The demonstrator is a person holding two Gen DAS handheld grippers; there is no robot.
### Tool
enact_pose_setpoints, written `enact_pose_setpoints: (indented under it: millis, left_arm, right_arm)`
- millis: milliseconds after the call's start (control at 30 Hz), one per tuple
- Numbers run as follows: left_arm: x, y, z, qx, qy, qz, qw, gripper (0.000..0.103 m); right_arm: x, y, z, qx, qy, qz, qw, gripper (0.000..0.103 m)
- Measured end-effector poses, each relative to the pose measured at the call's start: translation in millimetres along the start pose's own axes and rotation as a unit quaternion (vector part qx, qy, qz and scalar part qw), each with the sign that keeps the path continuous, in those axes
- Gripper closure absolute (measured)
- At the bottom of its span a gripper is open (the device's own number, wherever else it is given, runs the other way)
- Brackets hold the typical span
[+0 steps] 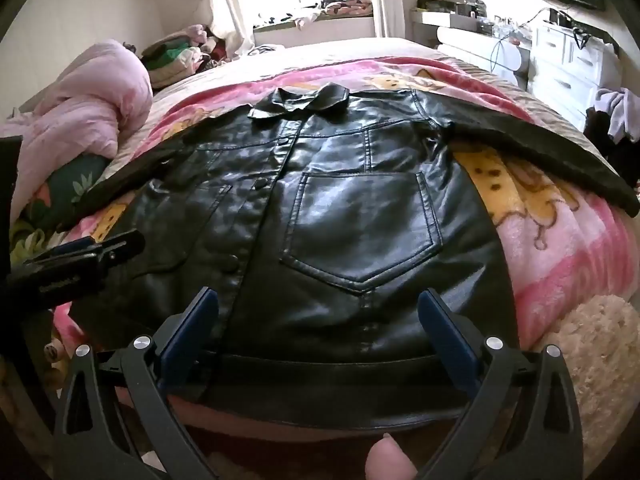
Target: Fold large clothes
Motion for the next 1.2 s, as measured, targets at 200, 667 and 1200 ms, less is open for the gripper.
enact_pose_setpoints:
  millis: [200, 667, 1200]
  left_arm:
    - [-3, -7, -1, -0.001, -0.003, 0.003, 1.0000, 0.009]
    - [0, -1, 1, 0.005, -0.003, -0.007, 1.0000, 0.009]
    - [0, 3, 1, 0.009, -0.001, -0.009, 0.9999, 0.009]
  right_arm:
    - [-1, -2, 2, -0.006, 0.007, 0.005, 1.000, 0.004]
    - [-4, -9, 1, -0.008, 0.008, 0.014, 1.000, 0.004]
    - [-6, -7, 0, -0.011, 0.010, 0.013, 1.000, 0.004]
Point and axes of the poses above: each gripper's, at about its wrist camera, not at the fingertips, and x roughly the way its jaws point, y to its right, z to its underside, the point moved 2 cm from there along x, roughly the way its jaws point, and after that the axes turned 15 degrees about -y, right-handed, at the moved point
